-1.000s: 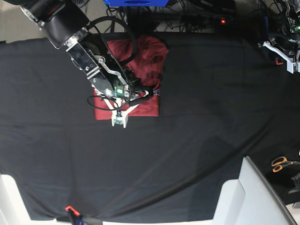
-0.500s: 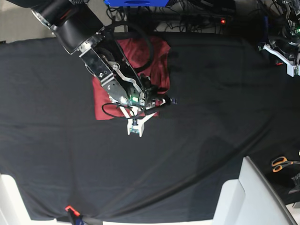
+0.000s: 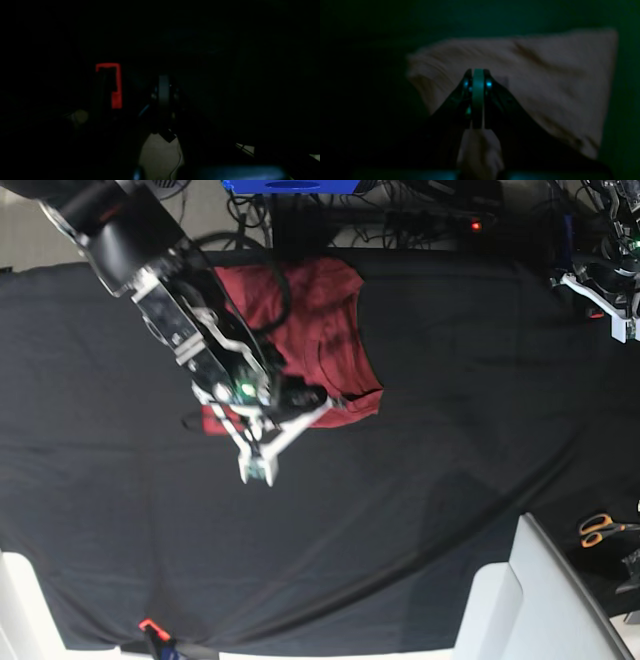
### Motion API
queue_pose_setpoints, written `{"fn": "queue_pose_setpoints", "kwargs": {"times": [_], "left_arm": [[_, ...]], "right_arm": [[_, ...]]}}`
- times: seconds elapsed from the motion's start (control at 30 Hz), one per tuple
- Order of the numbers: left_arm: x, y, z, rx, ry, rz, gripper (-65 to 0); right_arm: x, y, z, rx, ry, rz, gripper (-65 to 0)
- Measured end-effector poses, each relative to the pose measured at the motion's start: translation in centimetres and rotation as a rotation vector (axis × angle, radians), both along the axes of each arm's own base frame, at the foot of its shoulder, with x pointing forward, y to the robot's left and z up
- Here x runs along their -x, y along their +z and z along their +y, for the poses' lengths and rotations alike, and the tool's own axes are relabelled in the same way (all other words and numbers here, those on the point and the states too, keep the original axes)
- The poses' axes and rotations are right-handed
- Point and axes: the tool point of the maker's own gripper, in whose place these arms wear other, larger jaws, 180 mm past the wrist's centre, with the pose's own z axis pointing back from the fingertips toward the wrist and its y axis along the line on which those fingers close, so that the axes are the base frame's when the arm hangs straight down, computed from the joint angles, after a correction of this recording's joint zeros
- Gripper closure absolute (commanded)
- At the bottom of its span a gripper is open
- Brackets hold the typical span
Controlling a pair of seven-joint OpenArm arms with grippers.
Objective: Fold the T-shirt properly
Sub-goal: 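Press the right gripper along the stack's edge, pushing fabric inward, then lift the right gripper away from the red shirt stack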
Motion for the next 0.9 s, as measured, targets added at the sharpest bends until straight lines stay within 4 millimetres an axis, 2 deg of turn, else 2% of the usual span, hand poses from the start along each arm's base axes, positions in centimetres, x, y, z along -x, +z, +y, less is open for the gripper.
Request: {"fn": "queue_pose_setpoints", "kwargs": {"times": [0.1,0.23,0.37,0.47,0.53,0.6,0.67,0.73,0.9], "left_arm": [[0.0,0.0,0.0,0.0,0.0,0.0,0.0],[0.1,0.0,0.0,0.0,0.0,0.001,0.0],[0.0,0.0,-0.1,0.005,0.0,-0.001,0.0],[-0.3,-0.6,-1.1,0.003,-0.045,0.027,0.0],[-0.6,-1.1,-2.2,0.023,-0.068,0.029,0.0],[-0.7,-1.4,-3.0,0.043,-0.084,0.029,0.0],[-0.8,-1.3,-2.8,0.034,-0.082,0.03,0.0],[-1.2,-1.1,-2.4,0.025,-0.077,0.021,0.0],[-1.6,-1.0,-2.7,0.032,-0.082,0.011,0.0]], "right_arm": [[2.6,-0.3,-1.4,0.002,0.014,0.04,-0.2],[6.1,0.2,-3.8,0.014,0.022,0.038,-0.2],[9.6,0.8,-3.6,-0.045,0.012,0.076,-0.2],[11.5,0.0,-4.3,-0.046,-0.014,0.12,-0.2],[12.1,-0.4,-5.1,-0.031,-0.031,0.138,-0.2],[11.6,-0.5,-6.2,0.013,-0.028,0.113,-0.3],[10.3,-0.1,-7.3,0.07,-0.033,0.046,-0.3],[9.8,0.1,-7.9,0.098,-0.035,0.02,-0.5],[10.8,-0.6,-9.1,0.11,-0.073,0.053,-0.5]]}}
